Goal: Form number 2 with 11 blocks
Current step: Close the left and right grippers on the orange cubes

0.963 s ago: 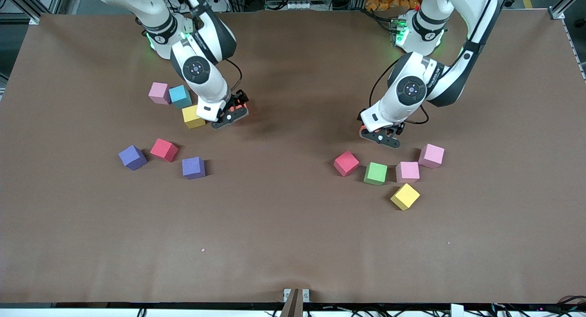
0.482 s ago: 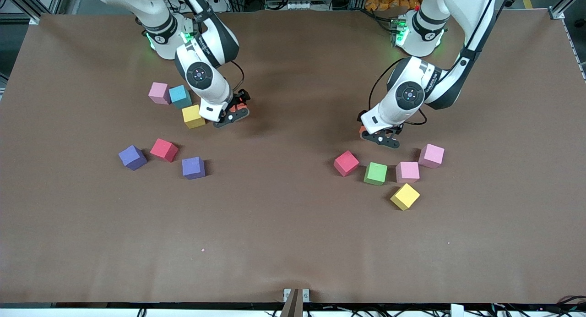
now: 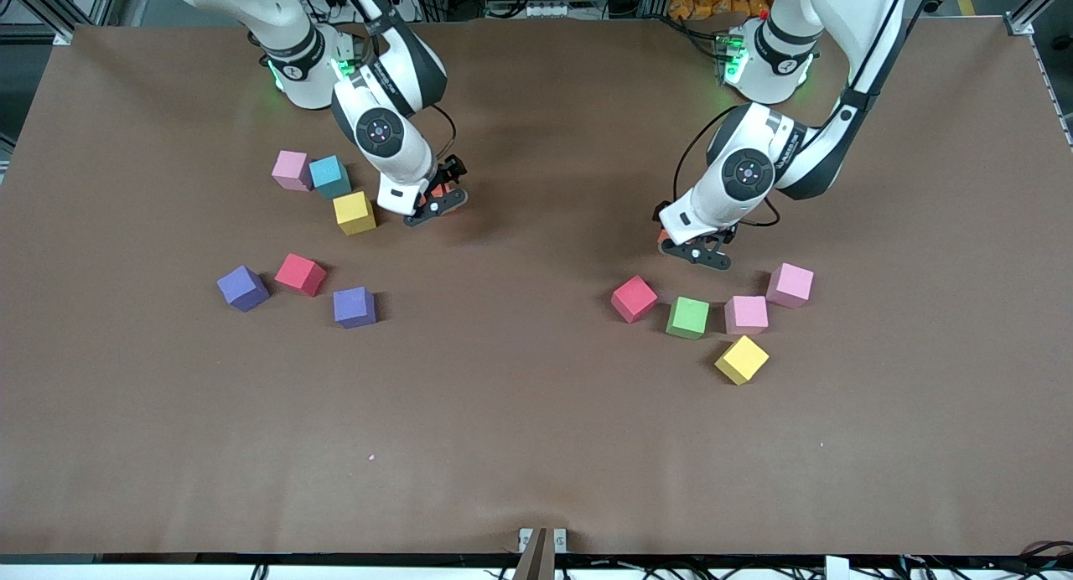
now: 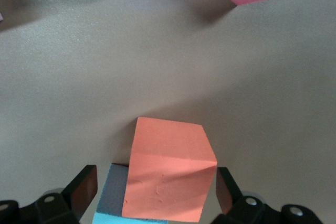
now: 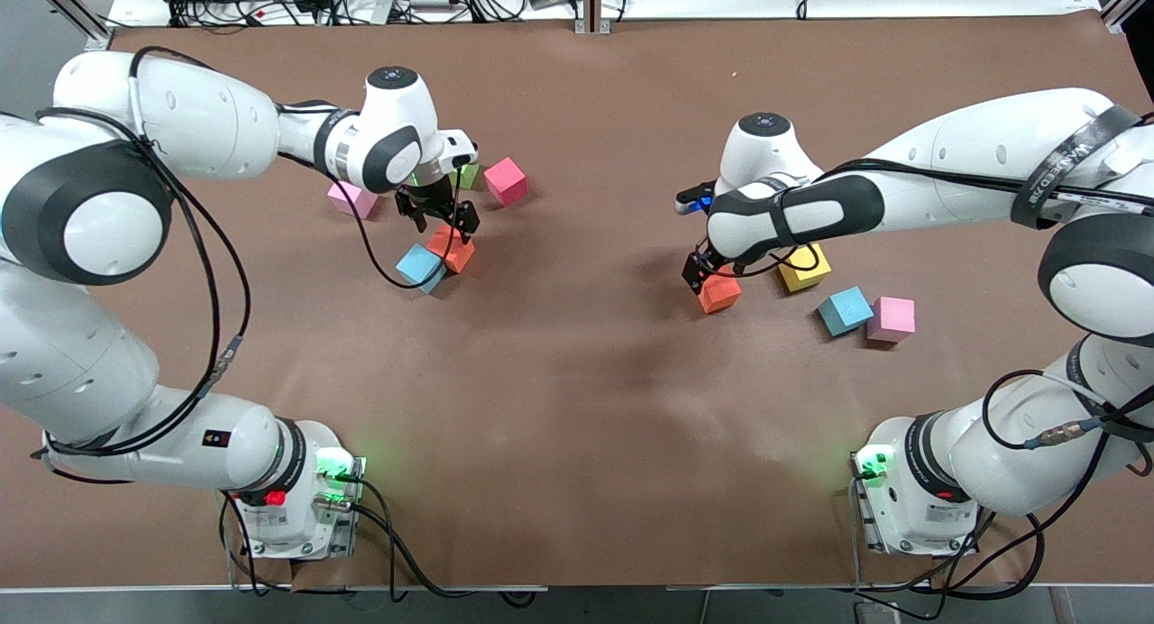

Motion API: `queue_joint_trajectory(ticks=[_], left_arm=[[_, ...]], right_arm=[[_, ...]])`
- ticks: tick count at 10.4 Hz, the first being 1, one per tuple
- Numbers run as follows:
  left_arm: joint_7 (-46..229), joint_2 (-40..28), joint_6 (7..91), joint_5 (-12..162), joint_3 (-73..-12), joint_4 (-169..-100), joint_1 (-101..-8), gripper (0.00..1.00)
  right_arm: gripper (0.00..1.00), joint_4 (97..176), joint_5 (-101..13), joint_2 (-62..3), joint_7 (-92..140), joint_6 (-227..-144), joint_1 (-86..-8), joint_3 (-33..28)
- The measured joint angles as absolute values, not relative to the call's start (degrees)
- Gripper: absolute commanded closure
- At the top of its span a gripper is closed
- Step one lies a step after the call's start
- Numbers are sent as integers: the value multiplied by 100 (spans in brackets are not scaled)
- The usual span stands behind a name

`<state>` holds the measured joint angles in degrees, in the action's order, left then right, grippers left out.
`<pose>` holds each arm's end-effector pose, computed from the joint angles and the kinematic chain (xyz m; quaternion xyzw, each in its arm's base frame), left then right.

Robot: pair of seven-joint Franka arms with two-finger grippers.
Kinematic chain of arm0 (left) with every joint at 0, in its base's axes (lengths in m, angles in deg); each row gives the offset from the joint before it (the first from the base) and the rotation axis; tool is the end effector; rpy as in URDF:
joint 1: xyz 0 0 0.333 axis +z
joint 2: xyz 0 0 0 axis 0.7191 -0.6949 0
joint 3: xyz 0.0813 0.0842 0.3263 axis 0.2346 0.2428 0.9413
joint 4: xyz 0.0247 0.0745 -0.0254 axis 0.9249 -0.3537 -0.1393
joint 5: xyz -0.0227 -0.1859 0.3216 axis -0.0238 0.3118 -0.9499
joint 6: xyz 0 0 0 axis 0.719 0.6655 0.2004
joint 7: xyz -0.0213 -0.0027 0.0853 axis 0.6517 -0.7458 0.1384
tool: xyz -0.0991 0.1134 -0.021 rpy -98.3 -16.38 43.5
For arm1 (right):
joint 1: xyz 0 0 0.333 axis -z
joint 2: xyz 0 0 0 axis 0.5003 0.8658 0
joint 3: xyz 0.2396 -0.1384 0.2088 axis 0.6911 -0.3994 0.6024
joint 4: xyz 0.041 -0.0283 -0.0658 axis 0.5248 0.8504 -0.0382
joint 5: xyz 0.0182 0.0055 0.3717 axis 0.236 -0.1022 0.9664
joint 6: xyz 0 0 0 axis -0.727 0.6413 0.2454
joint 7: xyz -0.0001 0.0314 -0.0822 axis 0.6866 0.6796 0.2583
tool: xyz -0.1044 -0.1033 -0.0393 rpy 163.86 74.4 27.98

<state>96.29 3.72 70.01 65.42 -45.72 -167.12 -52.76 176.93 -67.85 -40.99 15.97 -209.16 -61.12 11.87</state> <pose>0.4338 -0.2367 0.2201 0.9838 -0.1508 -0.0957 0.0147 0.3441 0.3041 0.2142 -0.9659 -0.2239 0.1236 0.0400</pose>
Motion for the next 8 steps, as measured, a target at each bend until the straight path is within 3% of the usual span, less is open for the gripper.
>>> queue_joint_trajectory(ticks=[3, 5, 7, 8], left_arm=[[9661, 372, 7001, 6542, -4668, -16788, -5291, 2], [9661, 357, 7001, 6542, -4669, -16831, -5292, 14], [9661, 300, 7004, 6542, -4669, -16839, -5293, 37], [9661, 269, 7007, 6542, -4669, -16838, -5293, 44]], right_arm=[[0, 17780, -6785, -3964, 1597, -21100, -6114, 1194], [0, 17795, -6785, -3897, 1597, -21206, -6115, 1196], [25, 17817, -6782, -3818, 1462, -21380, -6115, 1196], [42, 17816, -6782, -3798, 1375, -21403, -6115, 1197]])
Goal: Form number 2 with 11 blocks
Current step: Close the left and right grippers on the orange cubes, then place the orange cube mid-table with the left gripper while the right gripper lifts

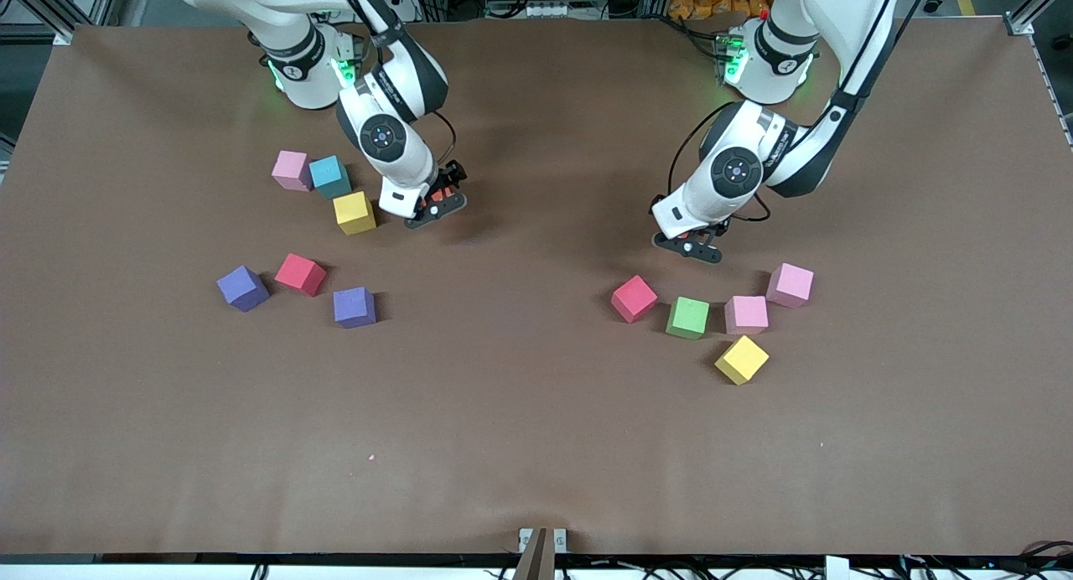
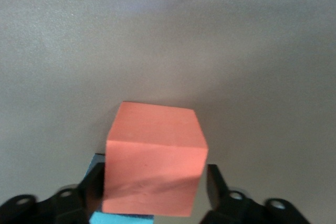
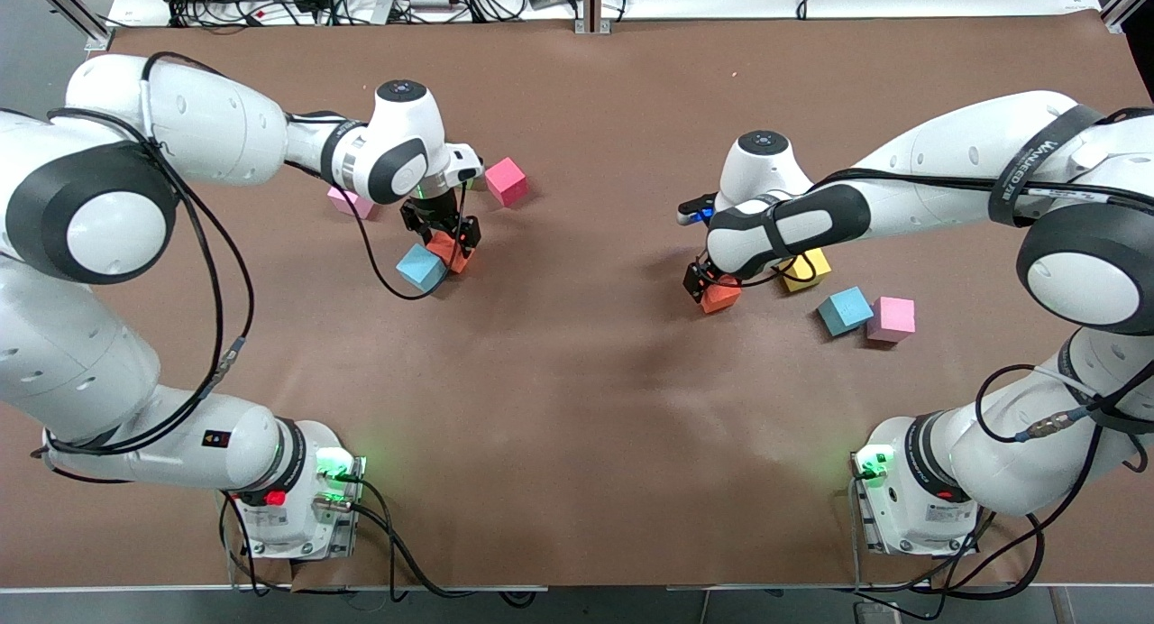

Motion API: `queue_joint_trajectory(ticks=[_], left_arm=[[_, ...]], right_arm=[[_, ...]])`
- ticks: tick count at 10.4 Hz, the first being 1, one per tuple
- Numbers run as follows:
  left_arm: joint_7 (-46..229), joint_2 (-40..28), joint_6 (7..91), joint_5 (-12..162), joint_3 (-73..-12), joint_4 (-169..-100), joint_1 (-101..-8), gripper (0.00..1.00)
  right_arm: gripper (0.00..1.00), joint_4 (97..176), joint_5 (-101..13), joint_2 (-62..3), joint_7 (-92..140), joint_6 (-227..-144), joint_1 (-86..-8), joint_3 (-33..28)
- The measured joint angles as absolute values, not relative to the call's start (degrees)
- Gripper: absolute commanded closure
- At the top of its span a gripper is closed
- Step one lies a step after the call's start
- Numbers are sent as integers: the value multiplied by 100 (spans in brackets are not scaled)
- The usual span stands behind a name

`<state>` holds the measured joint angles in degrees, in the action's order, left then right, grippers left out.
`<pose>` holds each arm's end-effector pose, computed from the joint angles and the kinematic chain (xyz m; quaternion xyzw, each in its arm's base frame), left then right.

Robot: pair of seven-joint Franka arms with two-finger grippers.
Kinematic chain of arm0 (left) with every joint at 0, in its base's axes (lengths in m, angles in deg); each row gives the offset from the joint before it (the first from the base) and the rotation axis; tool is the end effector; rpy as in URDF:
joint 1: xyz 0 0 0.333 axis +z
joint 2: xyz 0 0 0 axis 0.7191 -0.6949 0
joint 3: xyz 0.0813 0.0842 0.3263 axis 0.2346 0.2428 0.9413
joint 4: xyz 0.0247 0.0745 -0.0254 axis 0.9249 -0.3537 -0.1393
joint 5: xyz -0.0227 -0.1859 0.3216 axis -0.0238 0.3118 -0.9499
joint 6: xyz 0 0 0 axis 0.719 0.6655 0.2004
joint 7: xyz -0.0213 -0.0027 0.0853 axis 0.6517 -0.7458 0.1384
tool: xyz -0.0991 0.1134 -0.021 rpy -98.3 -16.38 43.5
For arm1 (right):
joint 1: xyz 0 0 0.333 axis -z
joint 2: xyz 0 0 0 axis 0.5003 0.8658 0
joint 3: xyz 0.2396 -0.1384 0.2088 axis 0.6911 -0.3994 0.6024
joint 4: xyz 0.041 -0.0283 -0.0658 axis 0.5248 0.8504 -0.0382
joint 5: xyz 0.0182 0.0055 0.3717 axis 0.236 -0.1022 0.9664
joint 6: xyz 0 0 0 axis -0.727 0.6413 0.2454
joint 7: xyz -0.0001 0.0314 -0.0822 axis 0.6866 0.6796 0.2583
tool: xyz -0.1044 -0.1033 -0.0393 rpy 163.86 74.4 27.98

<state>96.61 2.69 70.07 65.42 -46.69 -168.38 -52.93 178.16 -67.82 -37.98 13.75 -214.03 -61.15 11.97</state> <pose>0.4184 -0.2414 0.2060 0.9807 -0.1579 -0.1145 0.0126 0.3427 0.3014 0.1887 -0.9718 -0.2007 0.1182 0.0366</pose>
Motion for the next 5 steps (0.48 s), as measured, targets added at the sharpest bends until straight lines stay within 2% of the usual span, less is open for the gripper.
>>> queue_joint_trajectory(ticks=[1, 2, 3, 5], left_arm=[[9661, 255, 7005, 6542, -4669, -16827, -5292, 51], [9661, 258, 6998, 6542, -4670, -16823, -5293, 52], [9708, 260, 6998, 6542, -4671, -16818, -5293, 52], [10280, 244, 7033, 6542, -4769, -16782, -5341, 52]], right_arm=[[55, 17817, -6782, -3789, 1343, -21414, -6116, 1197], [62, 17816, -6782, -3789, 1331, -21415, -6116, 1198], [67, 17811, -6782, -3797, 1321, -21414, -6116, 1198], [69, 17763, -6779, -3946, 1299, -21272, -6114, 1193]])
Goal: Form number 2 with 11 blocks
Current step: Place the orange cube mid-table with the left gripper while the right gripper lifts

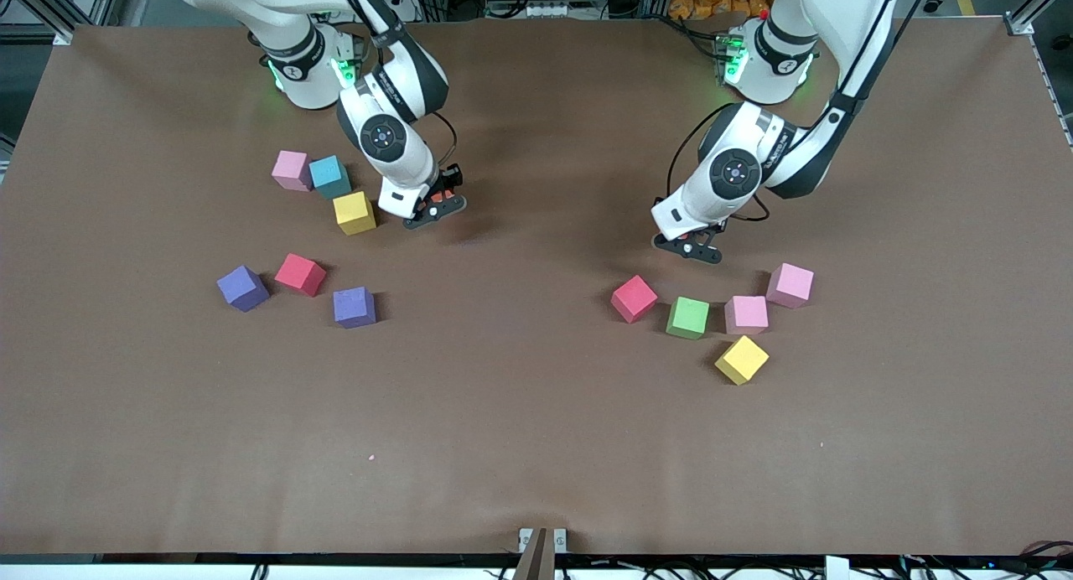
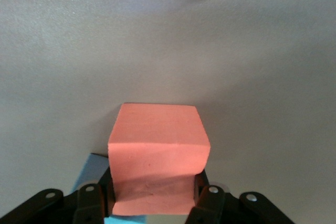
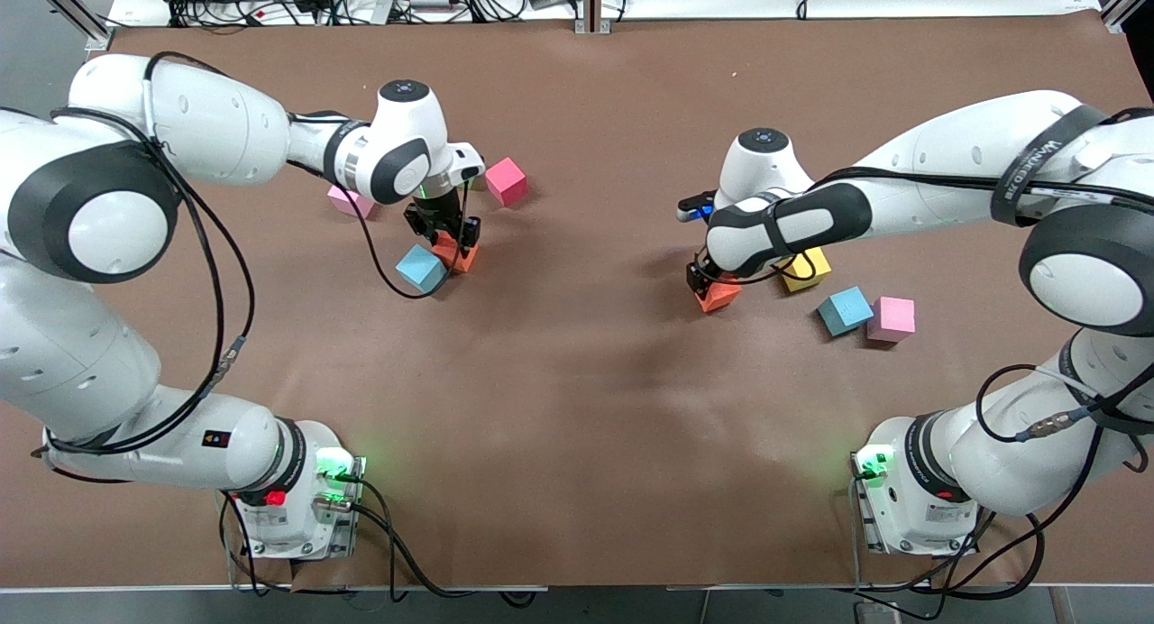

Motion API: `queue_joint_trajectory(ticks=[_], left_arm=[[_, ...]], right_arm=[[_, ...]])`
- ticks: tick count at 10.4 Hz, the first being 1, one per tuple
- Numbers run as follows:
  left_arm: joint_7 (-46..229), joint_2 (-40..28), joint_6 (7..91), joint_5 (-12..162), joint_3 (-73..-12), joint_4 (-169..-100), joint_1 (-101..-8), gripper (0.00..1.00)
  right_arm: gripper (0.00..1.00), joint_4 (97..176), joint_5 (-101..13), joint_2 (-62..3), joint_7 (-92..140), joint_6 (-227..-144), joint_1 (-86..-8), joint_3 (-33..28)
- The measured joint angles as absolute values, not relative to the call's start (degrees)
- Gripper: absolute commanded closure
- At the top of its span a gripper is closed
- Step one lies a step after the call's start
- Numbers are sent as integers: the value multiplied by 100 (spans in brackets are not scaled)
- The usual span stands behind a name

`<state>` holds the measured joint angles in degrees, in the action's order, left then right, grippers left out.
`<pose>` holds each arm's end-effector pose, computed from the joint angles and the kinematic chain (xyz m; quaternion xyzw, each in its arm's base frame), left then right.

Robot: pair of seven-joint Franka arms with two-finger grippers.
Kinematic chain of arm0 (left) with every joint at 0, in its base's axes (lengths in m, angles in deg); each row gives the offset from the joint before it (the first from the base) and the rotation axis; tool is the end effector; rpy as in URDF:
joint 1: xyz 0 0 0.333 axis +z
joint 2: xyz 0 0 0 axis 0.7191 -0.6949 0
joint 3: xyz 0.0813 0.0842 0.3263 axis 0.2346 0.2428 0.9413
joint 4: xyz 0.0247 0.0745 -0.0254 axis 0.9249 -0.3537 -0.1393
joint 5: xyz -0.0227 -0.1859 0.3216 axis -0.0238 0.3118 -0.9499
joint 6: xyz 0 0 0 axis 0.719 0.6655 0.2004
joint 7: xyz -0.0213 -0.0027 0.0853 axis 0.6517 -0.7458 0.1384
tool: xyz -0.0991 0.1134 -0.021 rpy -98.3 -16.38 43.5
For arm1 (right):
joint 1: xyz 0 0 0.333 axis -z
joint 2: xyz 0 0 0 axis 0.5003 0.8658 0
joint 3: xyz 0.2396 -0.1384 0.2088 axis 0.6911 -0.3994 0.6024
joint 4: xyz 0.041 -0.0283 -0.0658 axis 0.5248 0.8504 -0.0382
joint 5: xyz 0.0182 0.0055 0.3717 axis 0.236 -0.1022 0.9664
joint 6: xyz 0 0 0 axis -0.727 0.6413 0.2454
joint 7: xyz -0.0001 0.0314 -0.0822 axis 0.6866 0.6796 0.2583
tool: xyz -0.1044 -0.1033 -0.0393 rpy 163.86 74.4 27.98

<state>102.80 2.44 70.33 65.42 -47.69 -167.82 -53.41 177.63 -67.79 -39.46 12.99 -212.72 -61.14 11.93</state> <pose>0.4162 -0.2546 0.2084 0.9869 -0.1170 -0.1108 0.0104 0.3459 0.3039 0.2018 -0.9733 -0.1957 0.1132 0.0391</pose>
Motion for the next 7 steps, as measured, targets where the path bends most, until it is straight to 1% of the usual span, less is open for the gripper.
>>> queue_joint_trajectory(ticks=[2, 4, 7], left_arm=[[11137, 233, 7049, 6542, -5056, -16723, -5585, 52], [11984, 232, 7050, 6543, -5573, -16659, -5690, 52], [12984, 214, 7051, 6545, -6284, -16606, -5736, 52]], right_arm=[[69, 17712, -6770, -4433, 1269, -20977, -6052, 1177], [69, 17714, -6770, -4916, 1271, -20740, -5758, 1172], [69, 17718, -6774, -5221, 1664, -20437, -5043, 1160]])
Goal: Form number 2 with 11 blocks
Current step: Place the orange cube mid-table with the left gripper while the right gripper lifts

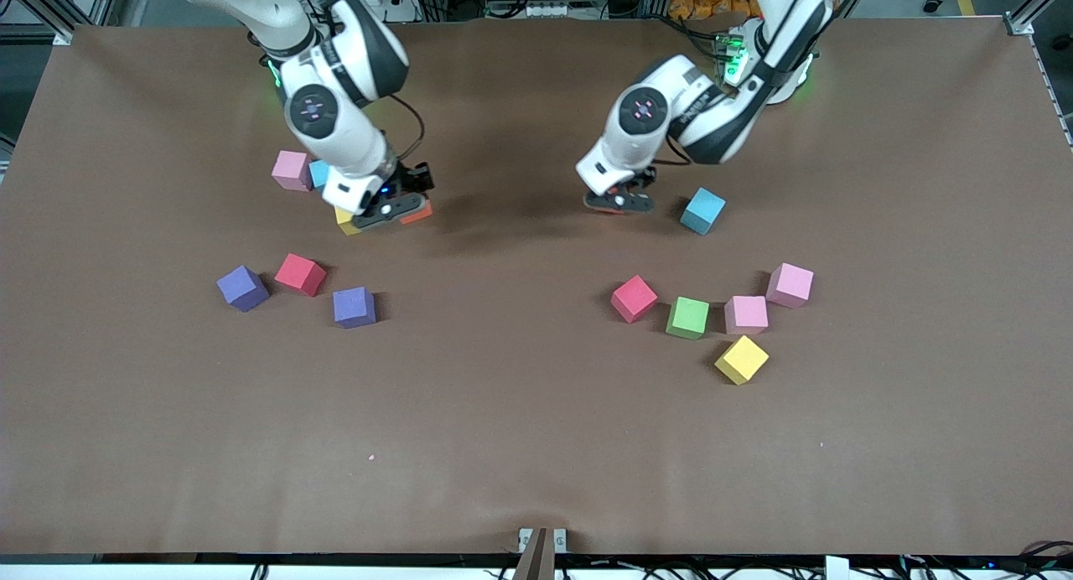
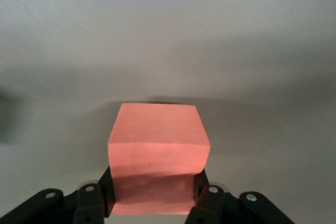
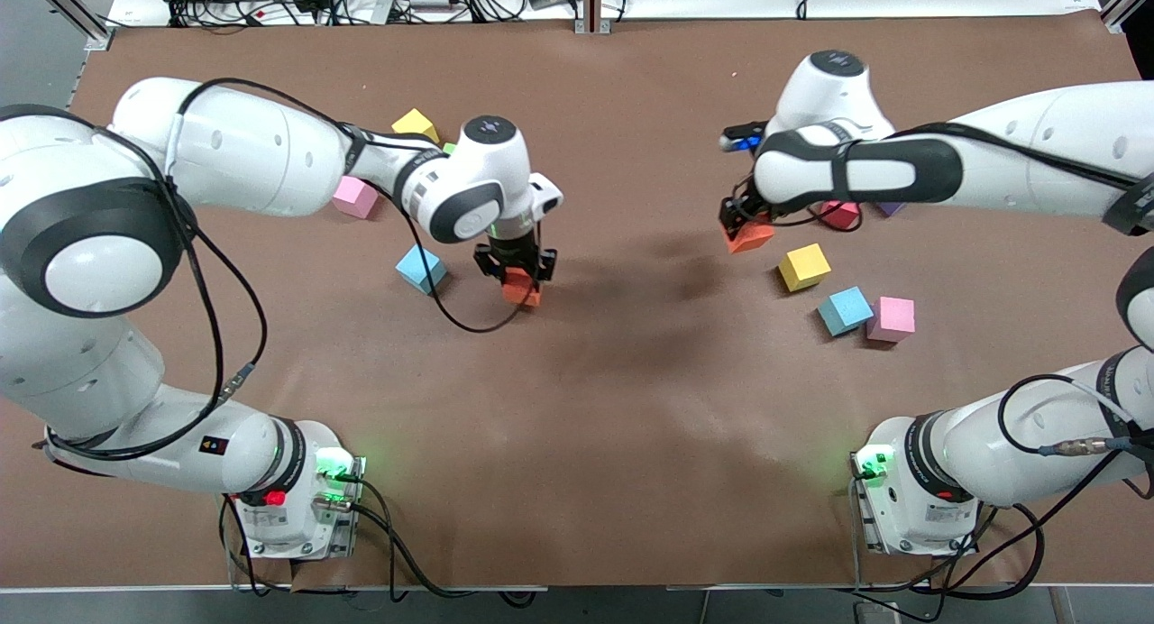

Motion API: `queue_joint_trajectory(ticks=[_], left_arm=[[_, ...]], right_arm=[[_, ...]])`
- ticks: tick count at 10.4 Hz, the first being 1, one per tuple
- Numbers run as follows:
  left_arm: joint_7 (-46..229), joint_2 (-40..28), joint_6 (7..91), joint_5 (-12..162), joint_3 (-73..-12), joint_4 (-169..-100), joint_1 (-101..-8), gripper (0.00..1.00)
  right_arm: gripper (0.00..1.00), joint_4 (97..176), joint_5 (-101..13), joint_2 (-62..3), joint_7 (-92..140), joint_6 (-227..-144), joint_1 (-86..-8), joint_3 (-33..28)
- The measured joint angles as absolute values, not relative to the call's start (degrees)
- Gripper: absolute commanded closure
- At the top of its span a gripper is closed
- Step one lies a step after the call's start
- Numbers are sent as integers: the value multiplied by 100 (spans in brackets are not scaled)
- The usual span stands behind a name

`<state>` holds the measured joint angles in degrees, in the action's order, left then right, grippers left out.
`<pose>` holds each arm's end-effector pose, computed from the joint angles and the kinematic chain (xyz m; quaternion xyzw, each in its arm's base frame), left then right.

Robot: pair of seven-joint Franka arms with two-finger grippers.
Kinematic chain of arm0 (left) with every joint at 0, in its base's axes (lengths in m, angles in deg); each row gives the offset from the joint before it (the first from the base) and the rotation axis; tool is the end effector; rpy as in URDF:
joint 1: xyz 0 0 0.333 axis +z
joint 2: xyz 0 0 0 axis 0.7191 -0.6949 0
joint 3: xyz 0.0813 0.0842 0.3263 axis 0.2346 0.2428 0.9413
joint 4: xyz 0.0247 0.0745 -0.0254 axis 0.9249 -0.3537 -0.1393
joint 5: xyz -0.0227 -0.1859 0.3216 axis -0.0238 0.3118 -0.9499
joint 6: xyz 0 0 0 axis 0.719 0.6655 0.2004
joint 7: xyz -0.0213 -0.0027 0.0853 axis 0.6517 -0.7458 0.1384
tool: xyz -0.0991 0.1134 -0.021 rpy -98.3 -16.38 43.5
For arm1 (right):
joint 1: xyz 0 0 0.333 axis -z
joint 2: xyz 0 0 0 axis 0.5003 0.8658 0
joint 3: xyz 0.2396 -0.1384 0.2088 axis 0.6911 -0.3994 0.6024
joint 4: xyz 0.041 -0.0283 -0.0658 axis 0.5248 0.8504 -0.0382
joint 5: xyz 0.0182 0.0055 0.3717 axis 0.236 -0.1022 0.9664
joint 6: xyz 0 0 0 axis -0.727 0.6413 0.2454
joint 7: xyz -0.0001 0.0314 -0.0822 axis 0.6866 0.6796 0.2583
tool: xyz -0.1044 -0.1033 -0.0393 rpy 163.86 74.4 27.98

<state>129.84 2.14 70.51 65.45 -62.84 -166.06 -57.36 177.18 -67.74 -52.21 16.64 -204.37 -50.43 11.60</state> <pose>0.3213 -0.3902 0.2369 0.9930 -0.0450 -0.1081 0.0161 0.3950 0.2340 0.2962 -0.9848 -0.1466 0.0667 0.0646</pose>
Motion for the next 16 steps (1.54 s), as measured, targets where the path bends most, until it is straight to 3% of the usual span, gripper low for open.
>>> queue_joint_trajectory(ticks=[3, 9, 13, 14, 15, 16], left_arm=[[13925, -91, 7068, 6550, -6492, -16333, -6143, 52], [14663, -948, 7443, 6550, -6485, -15653, -6681, 51], [14843, -1153, 7582, 6550, -6469, -15597, -6850, 49], [14845, -1165, 7582, 6550, -6463, -15596, -6850, 45], [14846, -1190, 7583, 6550, -6451, -15594, -6850, 30], [14846, -1225, 7583, 6550, -6442, -15593, -6850, 0]], right_arm=[[69, 17724, -6776, -5248, 2344, -20210, -4549, 1146], [69, 17747, -6784, -5221, 2618, -20269, -4508, 1150], [69, 17755, -6785, -5099, 2660, -20500, -4538, 1174], [69, 17755, -6786, -5098, 2710, -20504, -4539, 1174], [69, 17756, -6786, -5090, 2788, -20522, -4538, 1173], [69, 17760, -6786, -5052, 2858, -20565, -4537, 1166]])
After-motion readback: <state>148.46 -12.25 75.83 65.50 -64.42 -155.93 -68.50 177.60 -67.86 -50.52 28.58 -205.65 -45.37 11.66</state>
